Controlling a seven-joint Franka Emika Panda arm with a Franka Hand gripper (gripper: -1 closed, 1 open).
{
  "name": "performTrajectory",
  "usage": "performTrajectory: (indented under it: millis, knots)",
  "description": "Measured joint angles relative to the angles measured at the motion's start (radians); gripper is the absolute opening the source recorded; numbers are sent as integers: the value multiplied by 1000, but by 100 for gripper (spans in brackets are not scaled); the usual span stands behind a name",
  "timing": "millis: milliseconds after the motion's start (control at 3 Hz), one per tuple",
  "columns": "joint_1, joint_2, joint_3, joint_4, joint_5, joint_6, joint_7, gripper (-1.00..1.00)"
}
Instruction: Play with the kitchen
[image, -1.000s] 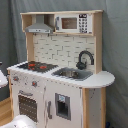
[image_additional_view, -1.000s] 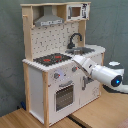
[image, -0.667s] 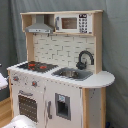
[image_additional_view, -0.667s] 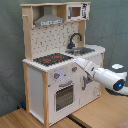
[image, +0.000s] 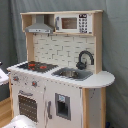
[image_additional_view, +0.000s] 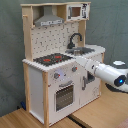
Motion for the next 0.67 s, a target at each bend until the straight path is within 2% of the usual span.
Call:
performTrajectory:
  millis: [667]
  knots:
    - [0,13,-39,-1,0,6,-207,100]
